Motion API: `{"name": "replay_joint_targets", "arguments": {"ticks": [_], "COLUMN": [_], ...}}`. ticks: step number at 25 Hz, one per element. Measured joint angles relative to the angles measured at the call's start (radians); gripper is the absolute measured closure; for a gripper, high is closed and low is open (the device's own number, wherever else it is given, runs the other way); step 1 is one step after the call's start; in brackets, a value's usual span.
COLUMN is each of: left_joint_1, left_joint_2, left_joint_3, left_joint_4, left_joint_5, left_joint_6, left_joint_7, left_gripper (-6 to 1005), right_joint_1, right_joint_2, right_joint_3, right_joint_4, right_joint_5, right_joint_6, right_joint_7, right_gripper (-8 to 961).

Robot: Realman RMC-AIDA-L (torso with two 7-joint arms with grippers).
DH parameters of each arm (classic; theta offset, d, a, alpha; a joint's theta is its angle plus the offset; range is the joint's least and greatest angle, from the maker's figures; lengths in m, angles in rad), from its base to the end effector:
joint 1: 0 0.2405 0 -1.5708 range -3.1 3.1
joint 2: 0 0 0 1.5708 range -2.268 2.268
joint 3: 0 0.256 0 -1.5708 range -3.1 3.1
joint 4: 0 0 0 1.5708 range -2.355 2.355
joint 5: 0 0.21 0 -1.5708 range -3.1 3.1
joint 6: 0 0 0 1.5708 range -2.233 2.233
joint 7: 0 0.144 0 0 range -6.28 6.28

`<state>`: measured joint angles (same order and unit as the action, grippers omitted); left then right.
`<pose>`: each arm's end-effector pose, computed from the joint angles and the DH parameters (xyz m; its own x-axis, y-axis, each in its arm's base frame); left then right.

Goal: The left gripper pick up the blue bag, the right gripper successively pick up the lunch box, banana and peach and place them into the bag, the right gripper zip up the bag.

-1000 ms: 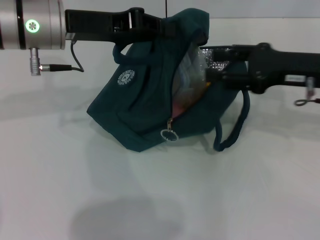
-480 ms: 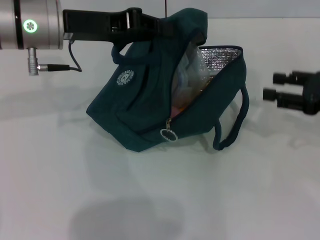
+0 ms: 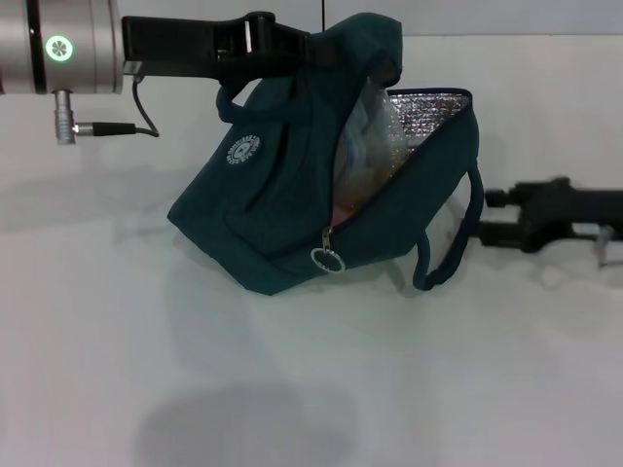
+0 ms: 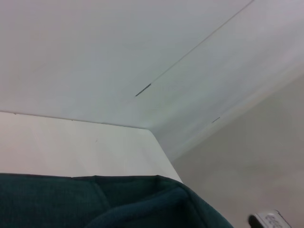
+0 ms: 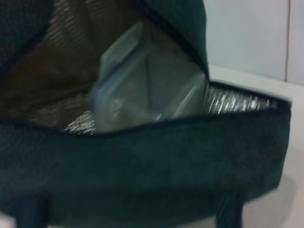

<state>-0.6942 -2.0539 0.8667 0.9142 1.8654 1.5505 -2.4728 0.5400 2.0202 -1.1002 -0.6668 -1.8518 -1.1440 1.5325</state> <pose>-0.1540 0.3862 0.0349 0.3626 0.8151 0.4518 0.8160 -0.5119 0.2688 0.2677 0.3706 -0.0172 0.8540 -0.4006 -0.3319 -0.5013 -0.8043 -0.3191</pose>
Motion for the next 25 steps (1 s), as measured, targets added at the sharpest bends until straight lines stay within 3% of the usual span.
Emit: {"name": "replay_joint_targets", "arguments": {"ticks": [4, 7, 10, 13, 16, 19, 22, 25], "left_joint_1": [0.002, 0.007, 0.021, 0.033, 0.044, 0.064, 0.070, 0.070], "left_joint_2": [-0.001, -0.001, 0.000, 0.001, 0.002, -0.002, -0.004, -0.002], "left_joint_3": [0.000, 0.000, 0.000, -0.001, -0.001, 0.006, 0.008, 0.004], "left_joint_4": [0.000, 0.000, 0.000, 0.000, 0.000, -0.012, -0.061, -0.121], "left_joint_5": [0.000, 0.000, 0.000, -0.002, 0.000, 0.005, 0.004, 0.000], "left_joint_6": [0.000, 0.000, 0.000, 0.001, 0.003, 0.010, 0.017, 0.039], "left_joint_7": [0.001, 0.002, 0.002, 0.002, 0.002, 0.012, 0.035, 0.056], "left_gripper": [929, 929, 929, 928, 928, 928, 927, 927], "right_joint_1": [0.076, 0.093, 0.074, 0.016, -0.070, -0.152, -0.192, -0.210], "right_joint_2": [0.004, 0.004, 0.005, 0.005, 0.004, 0.004, -0.002, -0.006], "right_joint_3": [-0.006, -0.006, -0.004, 0.001, 0.002, -0.005, 0.002, 0.005], "right_joint_4": [0.062, 0.073, 0.045, -0.003, -0.064, -0.093, -0.105, -0.142], "right_joint_5": [0.019, 0.066, 0.145, 0.322, 0.549, 0.809, 0.924, 0.932], "right_joint_6": [0.105, 0.182, 0.258, 0.281, 0.229, 0.076, -0.073, -0.150], "right_joint_7": [-0.003, -0.010, -0.046, -0.153, -0.324, -0.524, -0.602, -0.569], "right_gripper": [364, 364, 365, 365, 365, 365, 365, 366]}}
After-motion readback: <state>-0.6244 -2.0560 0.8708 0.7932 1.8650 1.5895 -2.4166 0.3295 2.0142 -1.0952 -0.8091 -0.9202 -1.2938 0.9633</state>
